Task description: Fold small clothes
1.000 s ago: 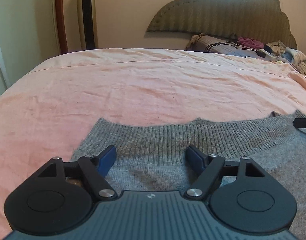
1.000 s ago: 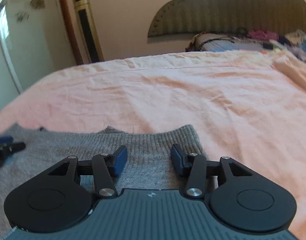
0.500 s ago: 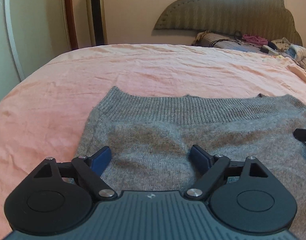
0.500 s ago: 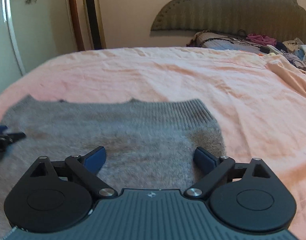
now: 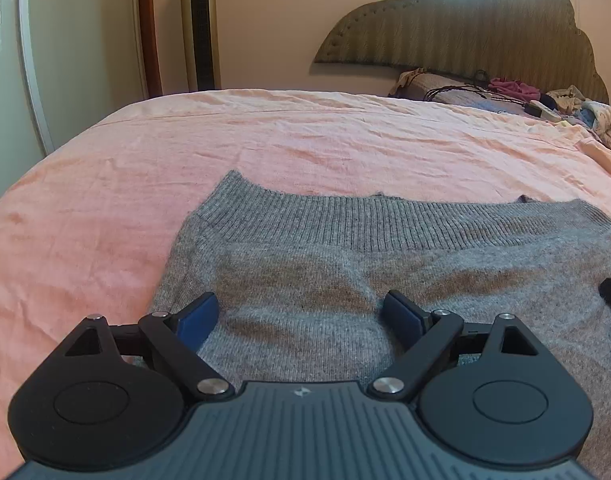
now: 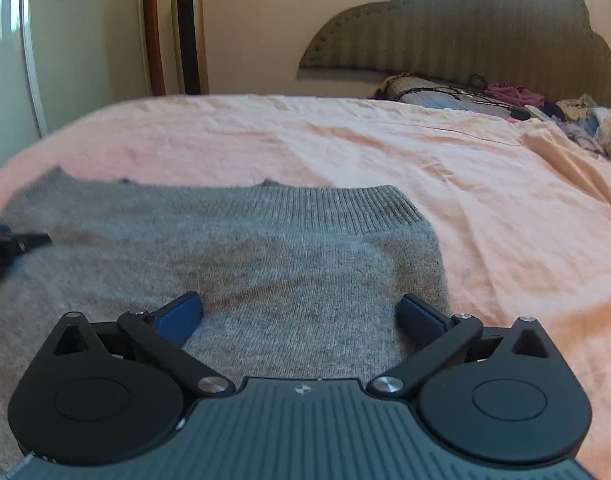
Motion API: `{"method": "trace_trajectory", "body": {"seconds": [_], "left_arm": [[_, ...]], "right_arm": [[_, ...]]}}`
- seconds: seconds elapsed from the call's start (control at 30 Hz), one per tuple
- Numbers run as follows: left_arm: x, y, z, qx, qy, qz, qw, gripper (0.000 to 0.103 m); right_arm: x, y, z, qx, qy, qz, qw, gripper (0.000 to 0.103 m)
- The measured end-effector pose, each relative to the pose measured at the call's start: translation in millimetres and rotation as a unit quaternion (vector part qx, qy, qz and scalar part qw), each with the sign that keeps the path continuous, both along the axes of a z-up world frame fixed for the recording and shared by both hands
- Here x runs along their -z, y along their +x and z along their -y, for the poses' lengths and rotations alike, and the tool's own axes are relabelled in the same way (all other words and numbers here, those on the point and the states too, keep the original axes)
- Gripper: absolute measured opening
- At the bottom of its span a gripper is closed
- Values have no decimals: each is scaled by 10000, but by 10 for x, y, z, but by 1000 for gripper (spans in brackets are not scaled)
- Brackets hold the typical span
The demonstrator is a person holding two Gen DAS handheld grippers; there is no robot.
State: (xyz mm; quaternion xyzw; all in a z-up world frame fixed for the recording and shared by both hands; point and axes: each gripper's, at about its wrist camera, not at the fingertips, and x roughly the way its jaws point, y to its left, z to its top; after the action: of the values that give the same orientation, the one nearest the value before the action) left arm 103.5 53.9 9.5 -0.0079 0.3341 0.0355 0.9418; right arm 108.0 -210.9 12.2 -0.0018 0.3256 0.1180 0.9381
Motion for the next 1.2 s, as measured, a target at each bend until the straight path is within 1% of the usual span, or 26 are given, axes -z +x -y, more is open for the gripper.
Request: {"method": "trace_trajectory", "body": {"seconds": [0.07, 0.17, 0.23, 0.27, 0.3, 0.37, 0.4, 0.43, 0.47, 0.5, 0.53, 0.57, 0.63, 0.67, 0.7, 0.73, 0.77, 0.8, 0.87, 0.9, 0.93, 0.97, 1.0, 1.07, 1.13, 1.2], "left_arm": [[-8, 6, 11, -7, 26, -1, 10000, 91], [-110, -97, 23, -153, 42, -3, 9999, 91], [-238, -326, 21, 25, -387, 116, 9992, 91], [-269, -452, 47, 181, -590, 156, 9980, 91], [-268, -536, 94, 280, -649, 116, 9974, 91], [-166, -613, 215, 497, -517, -111, 9974, 91], [-88, -632, 256, 524, -316, -113, 9981, 93], [-32, -669, 247, 577, -212, 62, 9981, 95], [-14, -668, 192, 627, -320, 70, 9975, 96], [-36, -652, 134, 596, -362, 24, 9976, 98], [-69, -650, 93, 529, -281, -39, 9982, 98], [-118, -686, 41, 472, -277, -80, 9985, 97], [-228, -858, -102, 283, -484, -115, 9984, 96], [-279, -1009, -215, 177, -817, -73, 9965, 96], [-298, -1151, -357, 66, -1294, -65, 9915, 96], [-293, -1321, -499, -95, -1872, -69, 9822, 96], [-255, -1497, -633, -248, -2470, -59, 9687, 96], [-187, -1680, -748, -455, -3026, -91, 9520, 96], [-48, -1967, -870, -846, -3760, -169, 9226, 96], [-9, -2086, -892, -933, -4009, -29, 9113, 96], [11, -2138, -889, -988, -4139, 13, 9050, 97], [33, -2133, -866, -967, -4229, 19, 9010, 98], [48, -2090, -844, -895, -4283, 41, 8992, 103], [85, -1959, -806, -837, -4405, 94, 8938, 103], [69, -1769, -760, -908, -4336, 205, 8963, 103], [55, -1609, -762, -1103, -4257, 278, 8977, 101]], "right_arm": [[16, 81, 89, 299, 182, -135, 9993, 103], [15, 95, 32, 310, -2, -158, 9994, 103], [-66, 30, -13, 464, -123, -250, 9985, 102], [-146, -58, -38, 507, -85, -228, 9984, 100], [-228, -176, -57, 359, 71, -121, 9993, 101], [-316, -369, -122, -51, 292, 24, 9996, 103], [-311, -410, -184, -136, 237, -39, 9996, 103], [-256, -420, -243, -218, 96, -168, 9996, 103], [-169, -413, -284, -294, -98, -284, 9991, 103], [-47, -413, -319, -338, -400, -271, 9983, 103], [16, -463, -296, -426, -569, 42, 9975, 103], [3, -443, -215, -358, -364, -21, 9987, 103], [-129, -450, -108, -102, -246, -230, 9994, 101], [-213, -515, -70, 30, -232, -234, 9995, 96], [-322, -638, 19, 111, -8, -201, 9997, 97], [-409, -782, 168, 61, 452, -163, 9988, 98], [-473, -931, 339, 76, 1005, -178, 9947, 100], [-498, -1071, 513, 188, 1578, -280, 9869, 102], [-411, -1321, 886, 540, 2679, -720, 9592, 102], [-325, -1439, 1037, 789, 3045, -896, 9450, 102], [-240, -1521, 1148, 1033, 3252, -1049, 9341, 102], [-145, -1584, 1227, 1258, 3341, -1224, 9261, 101], [-90, -1618, 1263, 1293, 3422, -1210, 9228, 97], [-66, -1578, 1228, 1315, 3496, -1173, 9202, 101], [-60, -1427, 1109, 1174, 3496, -1168, 9221, 101], [0, -1241, 1020, 1160, 3623, -1144, 9177, 99]]}}
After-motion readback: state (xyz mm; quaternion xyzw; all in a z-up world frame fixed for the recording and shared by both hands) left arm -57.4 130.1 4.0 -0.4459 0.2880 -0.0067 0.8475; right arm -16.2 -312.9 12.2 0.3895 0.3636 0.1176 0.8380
